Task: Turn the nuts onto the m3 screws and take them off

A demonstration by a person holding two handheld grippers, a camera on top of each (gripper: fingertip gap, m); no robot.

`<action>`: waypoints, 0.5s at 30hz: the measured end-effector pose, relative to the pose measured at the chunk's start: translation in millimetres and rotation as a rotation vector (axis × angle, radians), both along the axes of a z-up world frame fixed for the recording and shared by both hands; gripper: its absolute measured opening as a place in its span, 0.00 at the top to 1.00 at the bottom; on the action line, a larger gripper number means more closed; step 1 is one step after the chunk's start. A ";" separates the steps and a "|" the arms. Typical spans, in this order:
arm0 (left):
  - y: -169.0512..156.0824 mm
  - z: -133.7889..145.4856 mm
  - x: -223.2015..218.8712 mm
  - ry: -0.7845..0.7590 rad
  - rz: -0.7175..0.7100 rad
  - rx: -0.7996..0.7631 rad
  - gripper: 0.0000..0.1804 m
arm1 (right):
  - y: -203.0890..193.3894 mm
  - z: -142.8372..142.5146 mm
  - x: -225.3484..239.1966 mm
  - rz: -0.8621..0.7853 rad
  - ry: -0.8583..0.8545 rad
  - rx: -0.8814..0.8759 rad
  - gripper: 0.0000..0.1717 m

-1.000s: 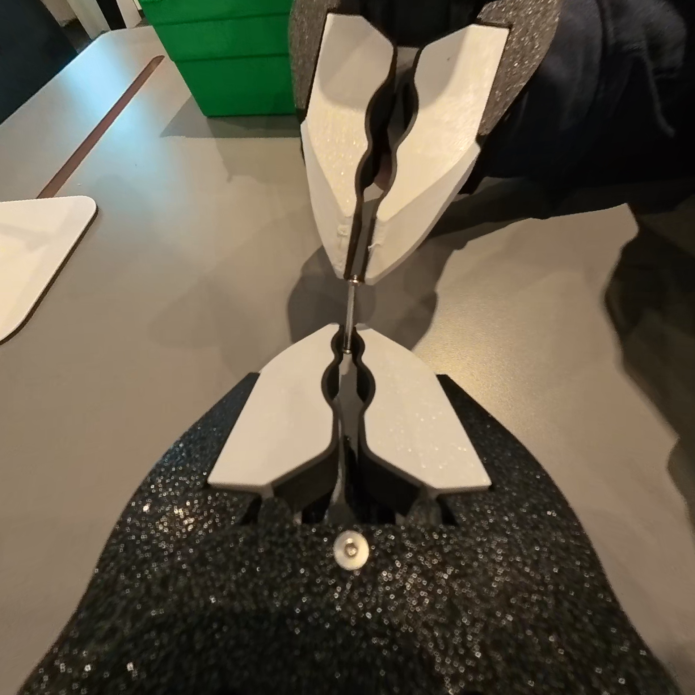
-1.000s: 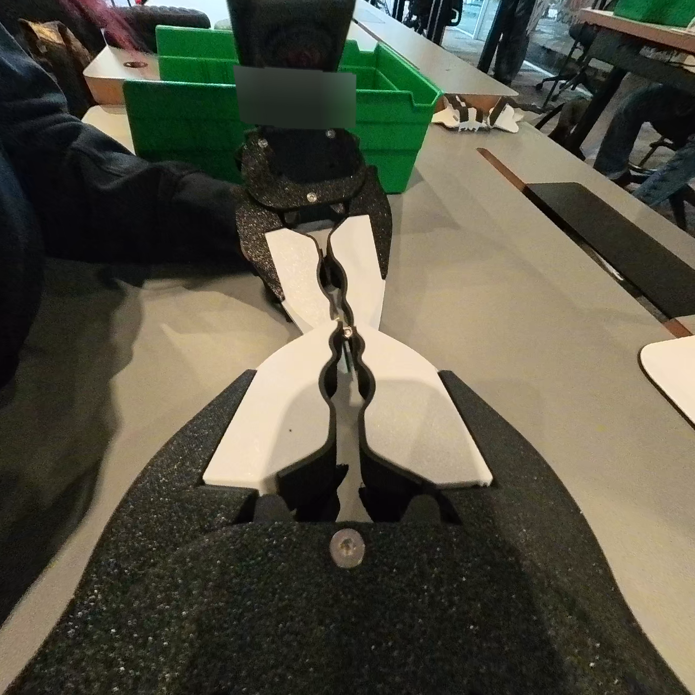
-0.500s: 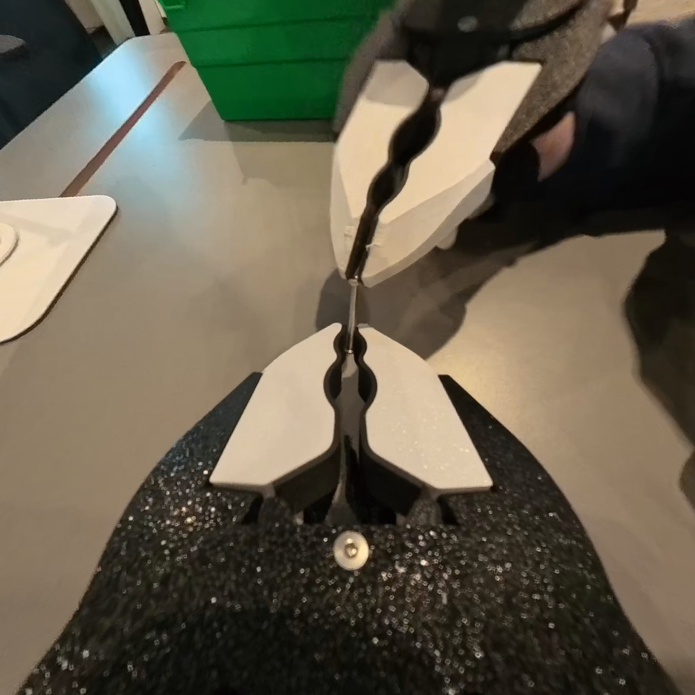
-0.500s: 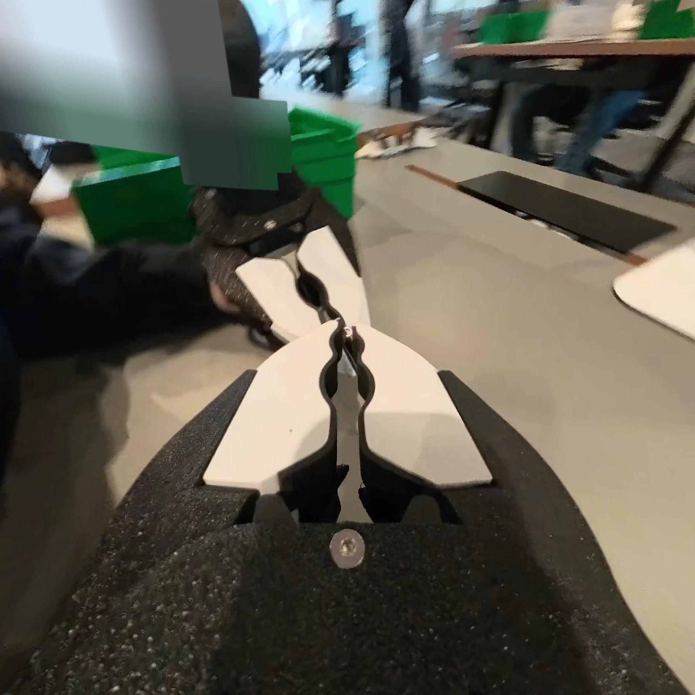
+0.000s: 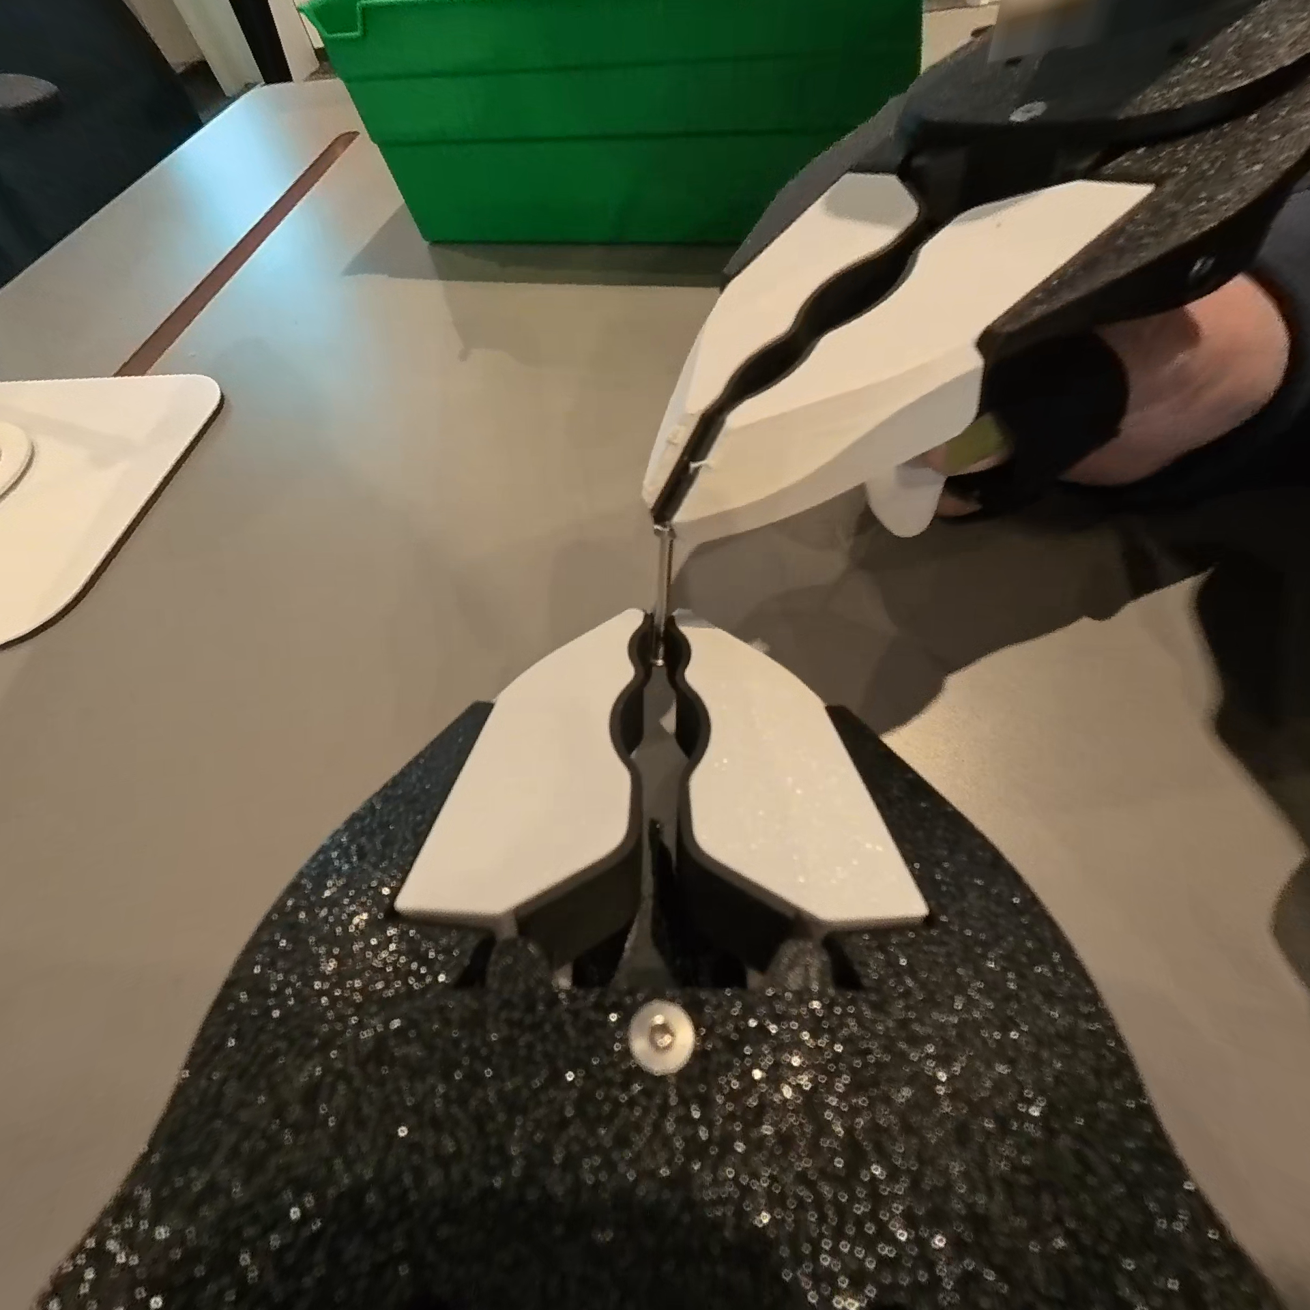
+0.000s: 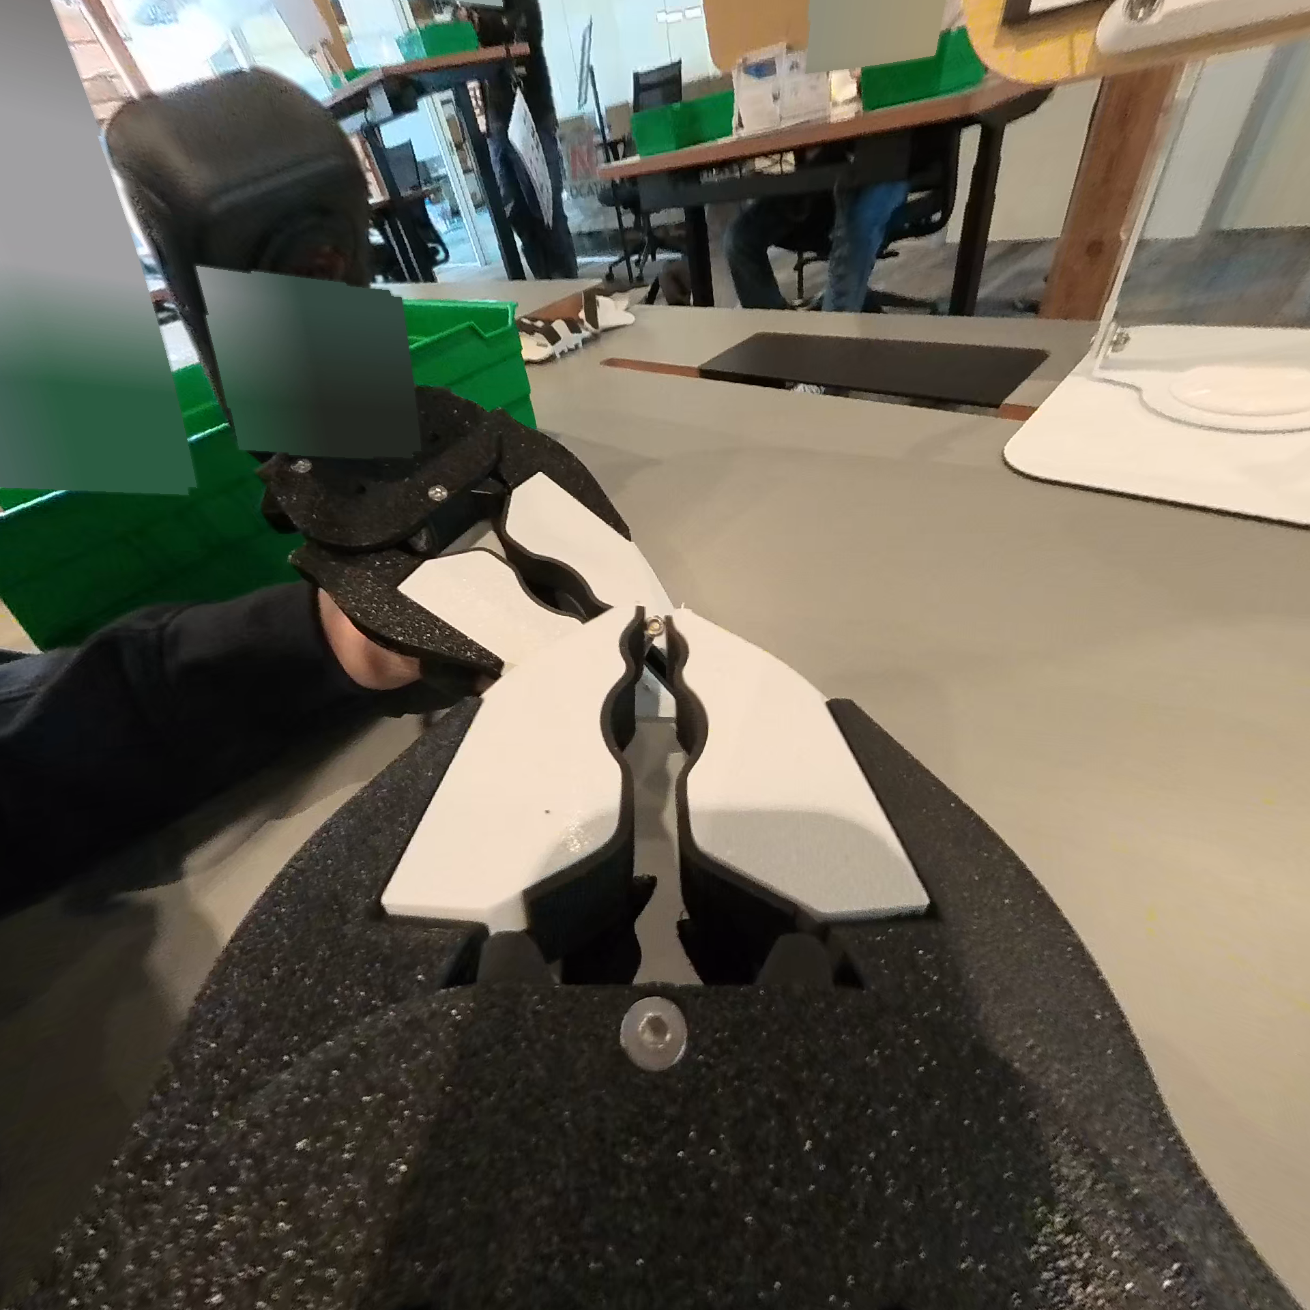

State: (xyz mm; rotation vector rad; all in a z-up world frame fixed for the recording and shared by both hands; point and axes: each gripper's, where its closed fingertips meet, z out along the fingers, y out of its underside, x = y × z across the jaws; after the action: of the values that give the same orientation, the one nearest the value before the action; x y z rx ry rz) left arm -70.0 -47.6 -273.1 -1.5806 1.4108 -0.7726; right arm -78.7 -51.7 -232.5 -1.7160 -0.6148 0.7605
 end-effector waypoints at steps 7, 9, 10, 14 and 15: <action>-5.8 -0.3 0.9 0.000 -0.045 -0.017 0.99 | -11.2 16.6 4.9 0.234 -0.146 0.187 0.86; -9.2 -2.2 1.6 0.013 -0.070 -0.023 0.99 | -19.4 6.7 7.6 0.413 -0.302 0.193 0.87; -11.4 -3.5 2.1 0.022 -0.086 -0.025 0.99 | -19.6 2.1 11.4 0.473 -0.382 0.190 0.87; -12.6 -6.8 2.9 0.045 -0.092 -0.017 0.99 | -19.0 -8.2 18.2 0.604 -0.595 0.183 0.89; -10.0 -6.3 2.4 0.043 -0.073 -0.014 0.99 | -18.6 -9.2 17.8 0.605 -0.615 0.176 0.91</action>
State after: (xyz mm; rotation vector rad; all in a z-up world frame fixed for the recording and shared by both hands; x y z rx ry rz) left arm -67.6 -57.6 -279.4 -1.5722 1.5038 -0.7979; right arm -60.9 -70.4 -241.7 -1.5996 -1.6241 0.5444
